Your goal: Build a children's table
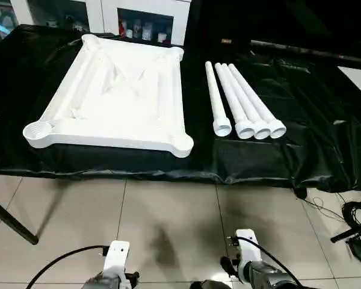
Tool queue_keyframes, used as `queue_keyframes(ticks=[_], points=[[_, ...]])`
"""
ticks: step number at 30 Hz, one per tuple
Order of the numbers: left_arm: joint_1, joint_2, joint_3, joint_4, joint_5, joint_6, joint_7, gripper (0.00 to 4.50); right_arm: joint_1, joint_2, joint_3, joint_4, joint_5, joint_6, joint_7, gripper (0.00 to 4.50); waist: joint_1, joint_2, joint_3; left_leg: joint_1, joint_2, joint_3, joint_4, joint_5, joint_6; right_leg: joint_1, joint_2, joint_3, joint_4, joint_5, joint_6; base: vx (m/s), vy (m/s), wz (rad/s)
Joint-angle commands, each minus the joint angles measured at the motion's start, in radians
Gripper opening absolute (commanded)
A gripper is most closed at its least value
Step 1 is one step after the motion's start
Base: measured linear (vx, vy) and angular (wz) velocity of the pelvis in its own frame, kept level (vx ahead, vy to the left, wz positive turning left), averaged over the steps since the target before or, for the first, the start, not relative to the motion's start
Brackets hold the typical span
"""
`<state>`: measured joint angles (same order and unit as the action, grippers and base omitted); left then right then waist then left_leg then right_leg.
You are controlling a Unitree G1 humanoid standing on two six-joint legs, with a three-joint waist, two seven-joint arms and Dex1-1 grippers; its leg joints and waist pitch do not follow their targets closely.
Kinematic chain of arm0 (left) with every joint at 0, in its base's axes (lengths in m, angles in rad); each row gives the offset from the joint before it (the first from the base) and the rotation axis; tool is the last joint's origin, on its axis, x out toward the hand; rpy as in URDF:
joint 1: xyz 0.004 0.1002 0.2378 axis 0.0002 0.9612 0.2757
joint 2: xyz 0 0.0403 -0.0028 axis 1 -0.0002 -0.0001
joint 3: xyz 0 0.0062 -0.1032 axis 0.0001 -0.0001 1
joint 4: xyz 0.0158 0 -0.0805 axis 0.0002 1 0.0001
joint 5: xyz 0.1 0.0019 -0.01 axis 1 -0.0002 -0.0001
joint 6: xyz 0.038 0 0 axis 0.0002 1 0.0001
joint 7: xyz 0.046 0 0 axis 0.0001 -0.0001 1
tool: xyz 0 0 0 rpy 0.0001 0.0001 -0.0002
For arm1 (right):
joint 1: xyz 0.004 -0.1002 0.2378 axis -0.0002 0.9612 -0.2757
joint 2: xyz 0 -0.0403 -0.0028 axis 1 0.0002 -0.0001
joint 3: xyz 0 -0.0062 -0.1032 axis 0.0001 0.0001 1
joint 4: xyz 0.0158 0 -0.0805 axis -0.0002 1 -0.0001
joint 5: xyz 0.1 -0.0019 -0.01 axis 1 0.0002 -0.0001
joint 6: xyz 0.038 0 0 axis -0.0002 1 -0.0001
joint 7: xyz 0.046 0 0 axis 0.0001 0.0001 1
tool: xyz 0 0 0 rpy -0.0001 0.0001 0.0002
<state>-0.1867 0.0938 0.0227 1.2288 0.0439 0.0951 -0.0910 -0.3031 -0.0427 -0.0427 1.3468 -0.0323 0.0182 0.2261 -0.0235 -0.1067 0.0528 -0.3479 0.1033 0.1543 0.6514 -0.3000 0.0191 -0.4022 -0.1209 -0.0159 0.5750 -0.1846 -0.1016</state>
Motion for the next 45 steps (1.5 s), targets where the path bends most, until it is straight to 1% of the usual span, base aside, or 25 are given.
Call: queue_keyframes(ticks=[1,3,5,7,8,12,15,17,20,21,22,23,24,27,30,32,33,35,37,38,40,42,43,44,45], points=[[0.024,-0.006,-0.018,-0.028,0.011,-0.057,-0.017,4.43,0.009,-0.018,0.019,-0.011,-0.026,-0.056,0.029,3.49,-0.003,0.011,-0.030,0.019,0.117,-0.044,-0.129,-0.003,0.152,0.015,-0.046,0.018,-0.043,-0.126,-0.106,0.000,0.000,0.00],[0.030,-0.004,-0.017,-0.041,0.015,-0.076,-0.013,4.43,0.010,-0.019,0.026,-0.013,-0.033,-0.076,0.036,3.49,-0.001,0.010,-0.028,0.014,0.119,-0.042,-0.127,0.012,0.161,0.017,-0.049,0.020,-0.039,-0.101,-0.116,0.000,0.000,0.00],[0.075,-0.010,0.014,-0.159,-0.035,-0.188,-0.078,4.43,0.011,-0.023,0.047,-0.019,-0.053,-0.149,0.070,3.49,0.005,0.004,-0.029,0.013,0.119,-0.039,-0.121,0.065,0.187,0.022,-0.059,0.021,-0.034,-0.056,-0.134,0.000,0.000,0.00],[0.092,-0.013,0.021,-0.202,-0.052,-0.221,-0.106,4.43,0.010,-0.024,0.054,-0.019,-0.061,-0.167,0.078,3.49,0.006,0.006,-0.029,0.021,0.117,-0.034,-0.115,0.130,0.213,0.015,-0.051,0.019,-0.027,-0.010,-0.154,0.000,0.000,0.00],[0.154,-0.006,-0.012,-0.317,-0.053,-0.280,-0.166,4.43,0.007,-0.030,0.080,-0.019,-0.088,-0.205,0.098,3.49,0.004,0.004,-0.027,0.014,0.120,-0.037,-0.115,0.162,0.233,0.020,-0.052,0.016,-0.023,-0.002,-0.161,0.000,0.000,0.00],[0.270,0.035,-0.095,-0.463,-0.007,-0.349,-0.214,4.43,0.005,-0.038,0.106,-0.020,-0.118,-0.268,0.123,3.49,-0.002,-0.001,-0.023,0.016,0.122,-0.033,-0.113,0.169,0.252,0.017,-0.048,0.017,-0.022,-0.031,-0.155,0.000,0.000,0.00],[0.348,0.061,-0.101,-0.551,0.014,-0.367,-0.195,4.43,0.010,-0.040,0.095,-0.020,-0.109,-0.308,0.146,3.49,-0.007,-0.002,-0.008,0.016,0.126,-0.029,-0.122,0.110,0.228,0.011,-0.044,0.022,-0.030,-0.081,-0.143,0.000,0.000,0.00],[0.385,0.069,-0.097,-0.595,0.023,-0.375,-0.183,4.43,0.012,-0.040,0.090,-0.019,-0.106,-0.326,0.156,3.49,-0.006,0.000,-0.007,0.015,0.132,-0.028,-0.125,0.067,0.208,0.013,-0.048,0.023,-0.032,-0.100,-0.142,0.000,0.000,0.00],[0.453,0.075,-0.084,-0.694,0.029,-0.378,-0.167,4.43,0.014,-0.041,0.089,-0.018,-0.105,-0.357,0.170,3.49,-0.005,0.002,0.002,0.023,0.137,-0.014,-0.135,-0.036,0.135,0.006,-0.040,0.026,-0.037,-0.121,-0.138,0.000,0.000,0.00],[0.502,0.078,-0.077,-0.777,0.019,-0.370,-0.164,4.43,0.114,-0.072,0.096,-0.212,-0.055,-0.393,0.258,3.49,-0.006,0.005,0.020,0.017,0.136,-0.013,-0.141,-0.051,0.125,0.001,-0.038,0.028,-0.041,-0.119,-0.132,0.000,0.000,0.00],[0.556,0.078,-0.063,-0.878,0.003,-0.358,-0.159,4.43,0.243,-0.109,0.110,-0.482,0.010,-0.380,0.343,3.49,0.022,-0.002,0.044,0.014,0.145,-0.007,-0.142,-0.099,0.106,0.011,-0.044,0.038,-0.051,-0.095,-0.064,0.000,0.000,0.00],[0.593,0.080,-0.056,-0.946,-0.010,-0.348,-0.155,4.43,0.334,-0.134,0.120,-0.671,0.055,-0.368,0.401,3.49,0.027,-0.005,0.043,0.020,0.150,-0.008,-0.149,-0.125,0.086,0.010,-0.032,0.037,-0.046,-0.079,-0.027,0.000,0.000,0.00],[0.658,0.076,-0.042,-1.078,-0.033,-0.323,-0.146,4.43,0.434,-0.162,0.136,-0.899,0.109,-0.335,0.452,3.49,0.031,-0.009,0.057,0.016,0.152,-0.007,-0.157,-0.156,0.065,0.009,-0.024,0.038,-0.047,-0.099,-0.016,0.000,0.000,0.00],[0.704,0.073,-0.046,-1.181,-0.040,-0.295,-0.144,4.43,0.475,-0.183,0.150,-1.021,0.145,-0.290,0.484,3.49,0.012,-0.016,0.071,0.001,0.150,-0.009,-0.167,-0.185,0.035,0.005,-0.031,0.041,-0.051,-0.163,-0.032,0.000,0.000,0.00],[0.754,0.070,-0.061,-1.307,-0.046,-0.258,-0.142,4.43,0.532,-0.226,0.178,-1.170,0.199,-0.235,0.536,3.49,0.012,-0.021,0.090,0.006,0.152,-0.002,-0.166,-0.213,0.017,-0.002,-0.037,0.051,-0.063,-0.215,-0.023,-0.005,-0.047,-0.01],[0.759,0.070,-0.065,-1.331,-0.042,-0.253,-0.141,4.43,0.548,-0.240,0.186,-1.208,0.217,-0.221,0.549,3.49,0.011,-0.017,0.089,0.009,0.150,0.002,-0.163,-0.197,0.011,-0.004,-0.036,0.051,-0.062,-0.199,-0.027,0.012,-0.077,0.01],[0.760,0.071,-0.067,-1.347,-0.031,-0.252,-0.139,4.43,0.562,-0.250,0.191,-1.243,0.232,-0.206,0.556,3.49,0.009,-0.029,0.088,0.008,0.148,0.005,-0.157,-0.153,0.015,0.000,-0.033,0.052,-0.060,-0.157,-0.028,0.034,-0.072,0.00],[0.751,0.072,-0.058,-1.387,-0.029,-0.226,-0.133,4.43,0.594,-0.263,0.191,-1.341,0.268,-0.147,0.567,3.49,0.012,-0.030,0.087,0.008,0.148,0.007,-0.150,-0.082,0.027,0.006,-0.031,0.055,-0.051,-0.089,-0.033,0.043,-0.087,-0.01],[0.744,0.077,-0.033,-1.474,-0.048,-0.161,-0.120,4.43,0.629,-0.283,0.180,-1.497,0.338,-0.022,0.561,3.49,0.011,-0.030,0.079,0.013,0.143,0.013,-0.137,0.014,0.036,0.012,-0.023,0.052,-0.037,0.030,-0.057,0.022,-0.036,-0.02],[0.741,0.080,-0.027,-1.491,-0.055,-0.150,-0.120,4.43,0.627,-0.285,0.178,-1.515,0.352,-0.004,0.560,3.49,0.011,-0.030,0.071,0.017,0.137,0.016,-0.121,0.150,0.054,0.018,-0.017,0.051,-0.018,0.209,-0.091,0.067,-0.069,-0.04],[0.721,0.093,0.004,-1.575,-0.096,-0.098,-0.120,4.43,0.594,-0.291,0.164,-1.587,0.427,0.072,0.547,3.49,0.002,-0.034,0.064,0.011,0.129,0.019,-0.118,0.199,0.074,0.028,-0.014,0.055,-0.009,0.291,-0.127,0.044,-0.060,-0.06],[0.696,0.106,0.032,-1.622,-0.119,-0.066,-0.119,4.43,0.546,-0.292,0.146,-1.624,0.482,0.119,0.524,3.49,-0.002,-0.034,0.070,0.013,0.135,0.025,-0.124,0.107,0.081,0.022,-0.015,0.053,-0.016,0.172,-0.155,-0.011,-0.062,-0.04],[0.691,0.109,0.037,-1.627,-0.122,-0.062,-0.119,4.43,0.537,-0.291,0.143,-1.629,0.491,0.126,0.520,3.49,-0.002,-0.034,0.070,0.013,0.135,0.025,-0.124,0.107,0.081,0.022,-0.015,0.053,-0.016,0.172,-0.155,-0.019,-0.059,-0.03],[0.672,0.117,0.050,-1.642,-0.130,-0.052,-0.117,4.43,0.502,-0.284,0.128,-1.632,0.513,0.140,0.504,3.49,0.000,-0.033,0.071,0.015,0.137,0.026,-0.125,0.056,0.073,0.019,-0.015,0.054,-0.022,0.071,-0.154,0.000,0.000,0.00],[0.648,0.126,0.064,-1.655,-0.137,-0.042,-0.115,4.43,0.461,-0.276,0.113,-1.629,0.534,0.150,0.489,3.49,-0.001,-0.034,0.060,0.020,0.137,0.024,-0.126,0.031,0.060,0.019,-0.013,0.053,-0.023,-0.011,-0.150,0.000,0.000,0.00]])
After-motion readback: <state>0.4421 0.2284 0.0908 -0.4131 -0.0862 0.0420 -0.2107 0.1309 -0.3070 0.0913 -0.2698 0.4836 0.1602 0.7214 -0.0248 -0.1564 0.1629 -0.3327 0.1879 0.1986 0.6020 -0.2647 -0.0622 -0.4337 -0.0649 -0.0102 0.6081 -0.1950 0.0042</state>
